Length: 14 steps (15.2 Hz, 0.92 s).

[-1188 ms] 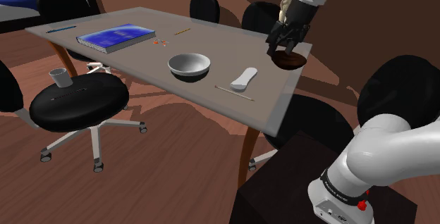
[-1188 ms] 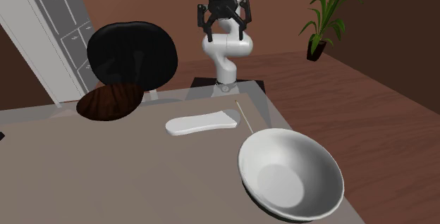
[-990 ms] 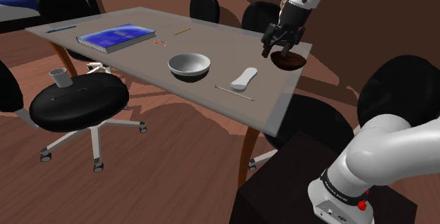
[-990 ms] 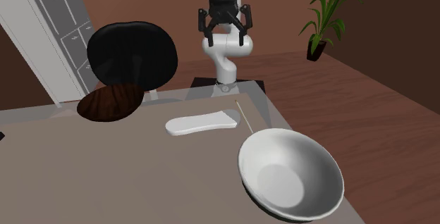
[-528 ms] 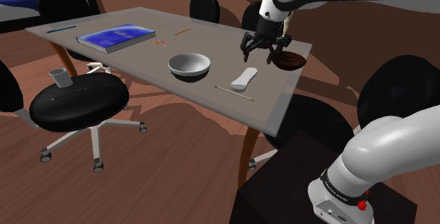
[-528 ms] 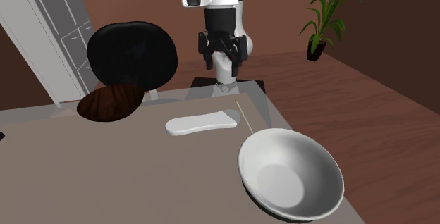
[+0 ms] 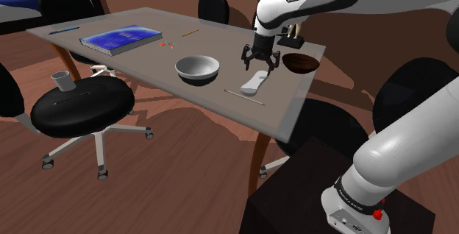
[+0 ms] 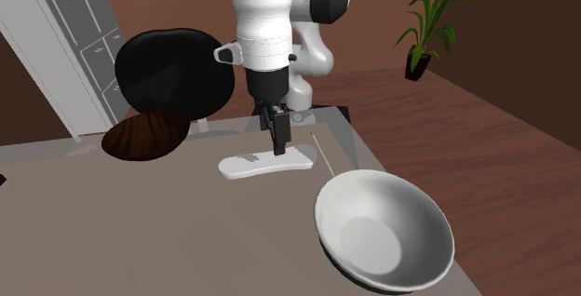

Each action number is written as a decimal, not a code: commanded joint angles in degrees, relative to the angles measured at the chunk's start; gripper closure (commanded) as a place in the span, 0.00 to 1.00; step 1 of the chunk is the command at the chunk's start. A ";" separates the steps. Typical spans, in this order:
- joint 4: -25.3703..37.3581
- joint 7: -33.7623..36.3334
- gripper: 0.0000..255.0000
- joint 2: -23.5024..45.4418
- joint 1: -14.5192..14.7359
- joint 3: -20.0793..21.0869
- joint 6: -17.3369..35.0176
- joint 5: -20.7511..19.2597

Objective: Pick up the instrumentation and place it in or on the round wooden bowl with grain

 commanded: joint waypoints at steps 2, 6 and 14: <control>0.05 3.25 0.00 1.97 -0.69 -0.10 1.19 -0.46; -2.20 3.33 0.00 2.81 -0.64 0.00 4.27 -0.55; -3.54 3.40 0.00 3.45 -0.62 0.07 6.25 -0.63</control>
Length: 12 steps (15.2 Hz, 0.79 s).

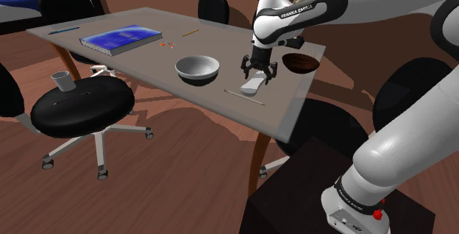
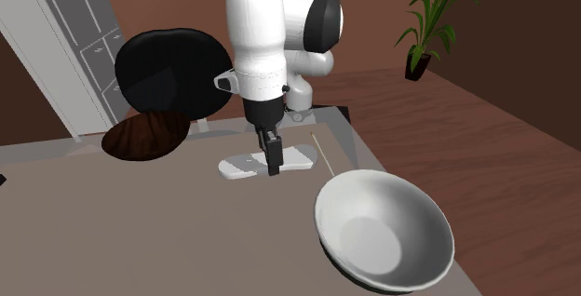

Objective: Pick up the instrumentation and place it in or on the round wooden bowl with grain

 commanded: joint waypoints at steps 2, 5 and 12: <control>-0.01 0.00 0.00 0.00 0.00 0.00 0.01 0.00; -0.01 0.00 1.00 0.00 0.00 0.00 0.01 0.00; -0.02 0.00 1.00 0.00 0.00 0.00 0.02 0.00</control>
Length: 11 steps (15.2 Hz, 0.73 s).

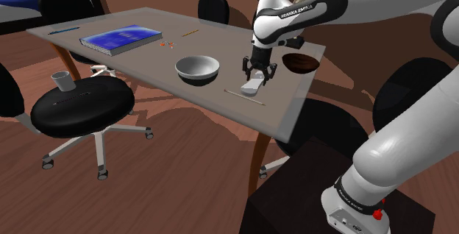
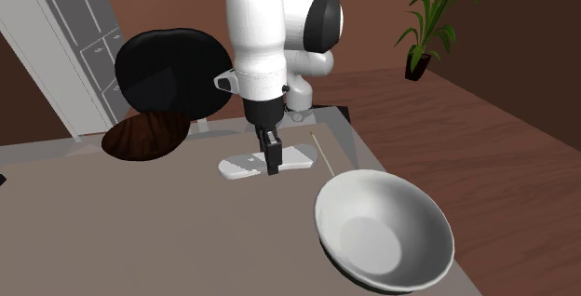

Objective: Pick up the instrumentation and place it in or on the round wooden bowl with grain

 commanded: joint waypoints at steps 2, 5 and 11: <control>1.05 -0.04 1.00 -0.48 -0.01 -0.04 -1.54 0.05; 2.74 -0.08 1.00 -1.10 -0.03 -0.11 -3.84 0.12; 6.43 -0.11 1.00 -2.03 -0.08 -0.23 -8.45 0.20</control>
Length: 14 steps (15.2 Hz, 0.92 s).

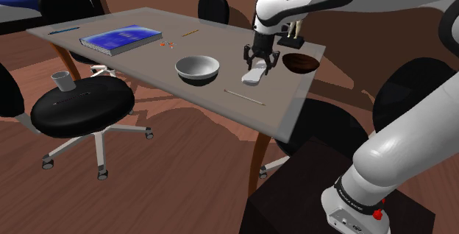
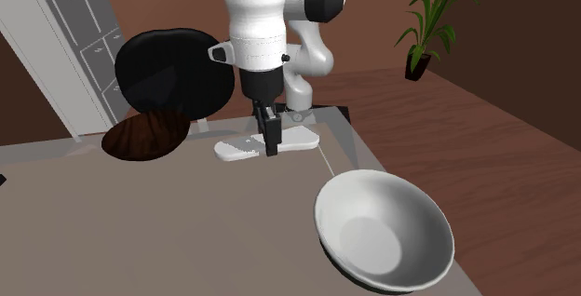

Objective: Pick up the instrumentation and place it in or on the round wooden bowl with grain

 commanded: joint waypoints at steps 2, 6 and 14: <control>1.95 -0.03 1.00 -0.34 -0.04 -0.07 -2.28 0.02; 4.76 0.00 1.00 -0.60 -0.07 -0.14 -5.35 0.01; 9.23 -2.68 1.00 -0.71 -1.31 -1.85 -10.02 -0.27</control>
